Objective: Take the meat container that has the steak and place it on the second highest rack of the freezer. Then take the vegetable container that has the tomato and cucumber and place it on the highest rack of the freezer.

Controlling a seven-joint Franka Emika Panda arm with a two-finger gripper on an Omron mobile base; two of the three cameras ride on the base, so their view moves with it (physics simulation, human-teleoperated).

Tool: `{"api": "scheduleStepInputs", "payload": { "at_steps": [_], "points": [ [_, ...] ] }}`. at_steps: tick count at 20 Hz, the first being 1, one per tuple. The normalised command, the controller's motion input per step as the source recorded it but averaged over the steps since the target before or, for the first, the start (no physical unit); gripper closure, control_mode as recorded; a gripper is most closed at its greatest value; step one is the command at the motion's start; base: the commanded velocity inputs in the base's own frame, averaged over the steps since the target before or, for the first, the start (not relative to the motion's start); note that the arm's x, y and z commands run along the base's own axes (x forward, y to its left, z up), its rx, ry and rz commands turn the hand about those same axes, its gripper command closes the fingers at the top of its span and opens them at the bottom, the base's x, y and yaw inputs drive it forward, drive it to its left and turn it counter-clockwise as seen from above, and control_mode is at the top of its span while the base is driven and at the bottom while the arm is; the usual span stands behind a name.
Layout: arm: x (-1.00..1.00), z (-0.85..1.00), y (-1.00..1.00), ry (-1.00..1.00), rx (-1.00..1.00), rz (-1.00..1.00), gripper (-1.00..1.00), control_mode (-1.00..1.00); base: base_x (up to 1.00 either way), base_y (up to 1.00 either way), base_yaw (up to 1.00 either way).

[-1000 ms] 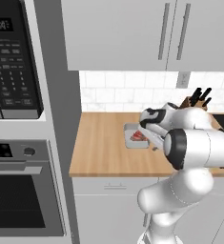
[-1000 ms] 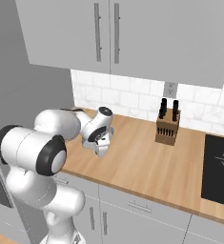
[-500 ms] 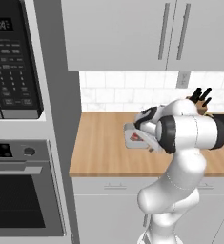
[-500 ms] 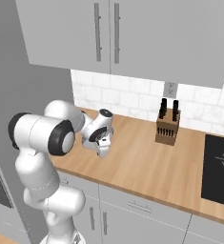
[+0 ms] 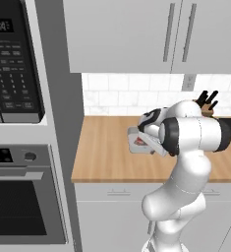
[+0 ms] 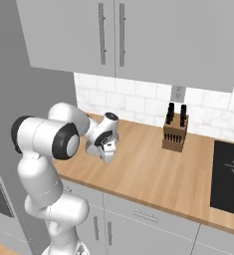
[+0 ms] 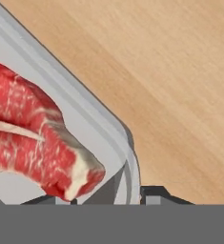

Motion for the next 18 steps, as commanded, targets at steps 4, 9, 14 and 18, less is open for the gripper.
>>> {"api": "scheduleStepInputs", "payload": {
  "at_steps": [4,9,14,18],
  "points": [
    [0.0,0.0,0.0,0.0,0.0,0.0,1.0,-1.0,0.0,0.0,0.0],
    [-0.16,0.0,0.03,-0.01,0.0,0.0,1.0,-1.0,0.0,0.0,0.0],
    [-0.96,0.27,0.09,-0.22,0.0,0.0,1.0,-1.0,0.0,0.0,0.0],
    [-1.0,0.99,0.06,-0.37,0.0,0.0,1.0,-1.0,0.0,0.0,0.0]
  ]
}}
